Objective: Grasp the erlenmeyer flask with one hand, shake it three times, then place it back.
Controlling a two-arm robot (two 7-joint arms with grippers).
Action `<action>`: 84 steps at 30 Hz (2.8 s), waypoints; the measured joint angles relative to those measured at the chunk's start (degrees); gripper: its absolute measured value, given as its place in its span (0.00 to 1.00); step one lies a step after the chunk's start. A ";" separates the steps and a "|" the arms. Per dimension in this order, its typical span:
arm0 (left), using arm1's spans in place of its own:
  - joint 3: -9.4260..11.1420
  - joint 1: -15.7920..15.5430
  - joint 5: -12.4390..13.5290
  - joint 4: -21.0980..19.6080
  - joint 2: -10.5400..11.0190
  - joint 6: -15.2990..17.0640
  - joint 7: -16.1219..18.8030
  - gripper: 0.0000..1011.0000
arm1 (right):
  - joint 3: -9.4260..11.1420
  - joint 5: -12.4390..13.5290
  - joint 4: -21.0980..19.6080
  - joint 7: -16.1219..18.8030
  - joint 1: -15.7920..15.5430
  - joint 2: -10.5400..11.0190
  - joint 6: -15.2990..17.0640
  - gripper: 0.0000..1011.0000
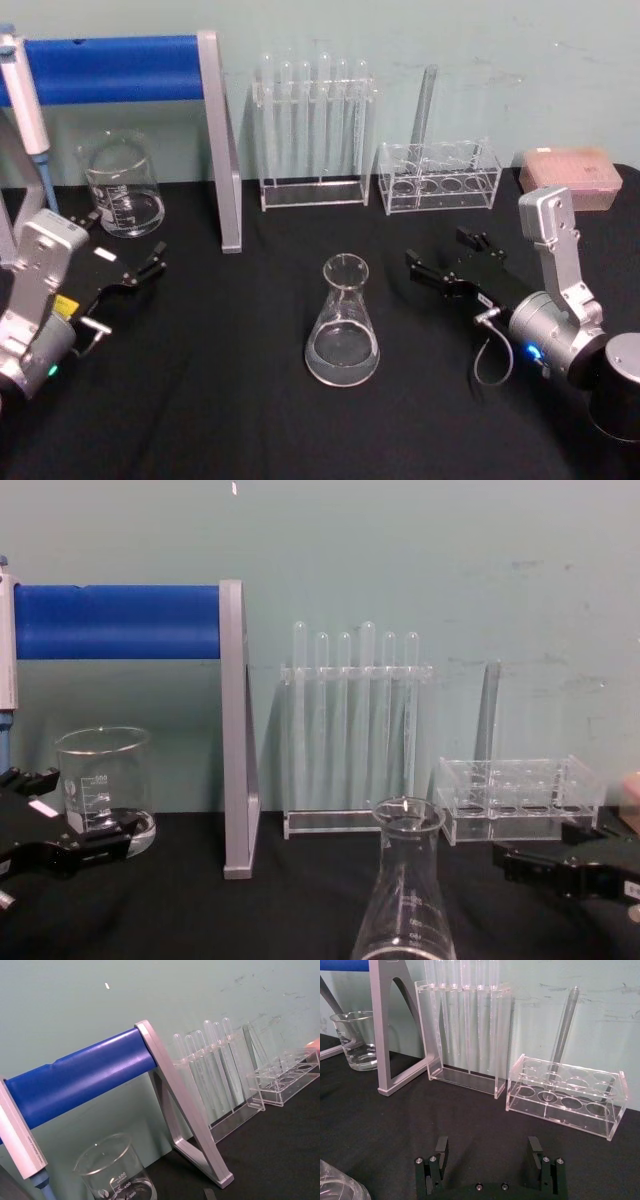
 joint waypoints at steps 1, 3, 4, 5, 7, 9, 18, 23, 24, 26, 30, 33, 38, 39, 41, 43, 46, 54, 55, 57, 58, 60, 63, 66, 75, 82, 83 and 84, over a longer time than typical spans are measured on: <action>0.00 0.00 0.00 0.00 0.00 0.00 0.00 0.99 | 0.00 0.00 -0.03 0.00 -0.02 0.02 -0.01 0.99; 0.00 0.00 0.00 0.00 0.00 0.00 0.00 0.99 | 0.01 0.01 -0.07 0.00 -0.04 0.03 -0.03 0.99; 0.00 0.00 0.00 0.00 0.00 0.00 0.00 0.99 | 0.02 0.01 -0.10 -0.01 -0.06 0.05 -0.05 0.99; 0.00 0.00 0.00 0.00 0.00 0.00 0.00 0.99 | 0.02 0.02 -0.11 -0.01 -0.07 0.06 -0.05 0.99; 0.00 0.00 0.00 0.00 0.00 0.00 0.00 0.99 | 0.04 0.04 -0.15 -0.02 -0.10 0.09 -0.08 0.99; 0.00 0.00 0.00 0.00 0.00 0.00 0.00 0.99 | 0.05 0.08 -0.20 -0.03 -0.12 0.11 -0.10 0.99; 0.00 0.00 0.00 0.00 0.00 0.00 0.00 0.99 | 0.06 0.17 -0.28 -0.05 -0.17 0.16 -0.16 0.99; 0.00 0.00 0.00 0.00 0.00 0.00 0.00 0.99 | 0.06 0.21 -0.32 -0.06 -0.20 0.18 -0.20 0.99; 0.00 0.00 0.00 0.00 0.00 0.00 0.00 0.99 | 0.06 0.21 -0.32 -0.07 -0.20 0.18 -0.20 0.99; 0.00 0.00 0.00 0.00 0.00 0.00 0.00 0.99 | 0.06 0.22 -0.33 -0.07 -0.21 0.19 -0.21 0.99; 0.00 0.00 0.00 0.00 0.00 0.00 0.00 0.99 | 0.06 0.25 -0.36 -0.09 -0.23 0.21 -0.24 0.99; 0.00 0.00 0.00 0.00 0.00 0.00 0.00 0.99 | 0.06 0.27 -0.36 -0.09 -0.24 0.21 -0.25 0.99; 0.00 0.00 0.00 0.00 0.00 0.00 0.00 0.99 | 0.06 0.29 -0.36 -0.10 -0.24 0.21 -0.25 0.99; 0.00 0.00 0.00 0.00 0.00 0.00 0.00 0.99 | 0.06 0.29 -0.36 -0.09 -0.24 0.21 -0.25 0.99; 0.00 0.00 0.00 0.00 0.00 0.00 0.00 0.99 | 0.06 0.29 -0.36 -0.09 -0.24 0.21 -0.25 0.99; 0.00 0.00 0.00 0.00 0.00 0.00 0.00 0.99 | 0.06 0.29 -0.36 -0.09 -0.24 0.21 -0.25 0.99; 0.00 0.00 0.00 0.00 0.00 0.00 0.00 0.99 | 0.06 0.29 -0.36 -0.09 -0.24 0.21 -0.25 0.99; 0.00 0.00 0.00 0.00 0.00 0.00 0.00 0.99 | 0.06 0.28 -0.36 -0.10 -0.24 0.21 -0.24 0.99; 0.00 0.00 0.00 0.00 0.00 0.00 0.00 0.99 | 0.06 0.28 -0.36 -0.10 -0.24 0.21 -0.24 0.99; 0.00 0.00 0.00 0.00 0.00 0.00 0.00 0.99 | 0.06 0.28 -0.36 -0.10 -0.24 0.21 -0.24 0.99; 0.00 0.00 0.00 0.00 0.00 0.00 0.00 0.99 | 0.06 0.28 -0.36 -0.10 -0.24 0.21 -0.24 0.99; 0.00 0.00 0.00 0.00 0.00 0.00 0.00 0.99 | 0.06 0.28 -0.36 -0.09 -0.24 0.21 -0.24 0.99; 0.00 0.00 0.00 0.00 0.00 0.00 0.00 0.99 | 0.06 0.28 -0.36 -0.09 -0.24 0.21 -0.24 0.99; 0.00 0.00 0.00 0.00 0.00 0.00 0.00 0.99 | 0.06 0.28 -0.36 -0.10 -0.24 0.21 -0.24 0.99; 0.00 0.00 0.00 0.00 0.00 0.00 0.00 0.99 | 0.06 0.28 -0.36 -0.10 -0.24 0.21 -0.24 0.99; 0.00 0.00 0.00 0.00 0.00 0.00 0.00 0.99 | 0.06 0.28 -0.36 -0.09 -0.24 0.21 -0.24 0.99; 0.00 0.00 0.00 0.00 0.00 0.00 0.00 0.99 | 0.06 0.28 -0.36 -0.09 -0.24 0.21 -0.24 0.99; 0.00 0.00 0.00 0.00 0.00 0.00 0.00 0.99 | 0.06 0.28 -0.36 -0.09 -0.24 0.21 -0.24 0.99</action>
